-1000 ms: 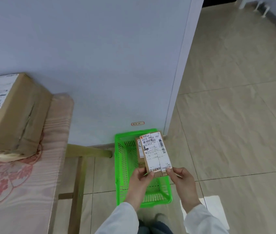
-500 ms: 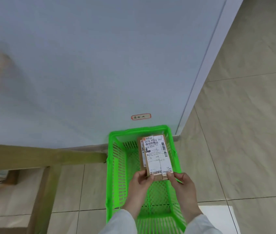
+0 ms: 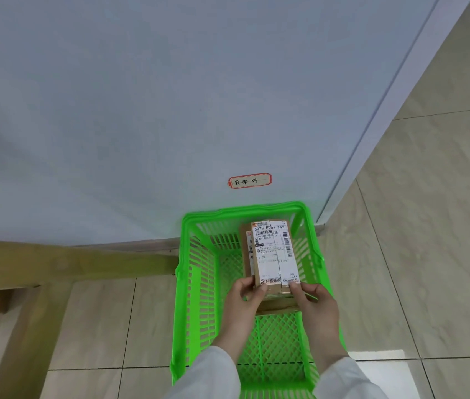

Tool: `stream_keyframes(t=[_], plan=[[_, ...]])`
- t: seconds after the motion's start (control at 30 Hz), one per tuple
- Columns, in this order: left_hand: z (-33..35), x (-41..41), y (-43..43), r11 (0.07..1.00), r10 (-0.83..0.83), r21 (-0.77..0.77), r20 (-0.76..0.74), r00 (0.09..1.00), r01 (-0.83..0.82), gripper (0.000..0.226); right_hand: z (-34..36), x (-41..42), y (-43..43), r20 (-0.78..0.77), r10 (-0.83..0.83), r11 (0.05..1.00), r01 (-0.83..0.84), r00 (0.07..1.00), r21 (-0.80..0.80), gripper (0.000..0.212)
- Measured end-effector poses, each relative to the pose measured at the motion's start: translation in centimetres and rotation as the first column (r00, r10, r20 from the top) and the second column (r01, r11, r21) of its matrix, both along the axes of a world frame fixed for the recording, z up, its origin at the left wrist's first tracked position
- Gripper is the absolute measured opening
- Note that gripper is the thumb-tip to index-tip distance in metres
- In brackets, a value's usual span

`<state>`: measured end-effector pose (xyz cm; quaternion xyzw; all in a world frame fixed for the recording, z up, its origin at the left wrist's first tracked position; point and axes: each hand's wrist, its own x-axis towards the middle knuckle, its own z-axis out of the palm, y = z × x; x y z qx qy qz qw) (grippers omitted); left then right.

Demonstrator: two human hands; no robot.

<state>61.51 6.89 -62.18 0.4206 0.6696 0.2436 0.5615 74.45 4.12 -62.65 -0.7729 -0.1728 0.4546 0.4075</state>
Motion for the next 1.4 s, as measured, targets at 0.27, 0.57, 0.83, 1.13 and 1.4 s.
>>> stream_keyframes(t=[0.27, 0.57, 0.83, 1.13, 1.4], plan=[[-2.3, 0.1, 0.9, 1.000, -0.020, -0.005, -0.051, 0.998, 0.020, 0.032, -1.7, -0.2, 1.1, 0.029, -0.015, 1.000, 0.015, 0.999, -0.003, 0.013], [-3.2, 0.5, 2.0, 0.999, -0.007, 0.037, -0.031, 0.999, 0.008, 0.023, -2.9, -0.1, 2.3, 0.026, -0.058, 0.998, 0.057, 0.998, 0.040, 0.012], [-3.4, 0.8, 2.7, 0.999, 0.036, 0.022, 0.017, 0.999, -0.036, 0.023, -3.0, 0.0, 3.1, 0.061, -0.061, 0.997, 0.058, 0.996, 0.049, 0.015], [-3.1, 0.9, 3.3, 1.000, 0.013, 0.024, -0.011, 1.000, -0.013, 0.029, -3.1, 0.0, 3.5, 0.106, -0.055, 0.998, 0.050, 0.993, 0.048, 0.016], [4.0, 0.3, 1.0, 0.998, 0.032, -0.056, -0.027, 0.999, -0.034, 0.047, 2.4, -0.9, 0.9, 0.098, -0.118, 0.993, 0.118, 0.988, 0.003, 0.054]])
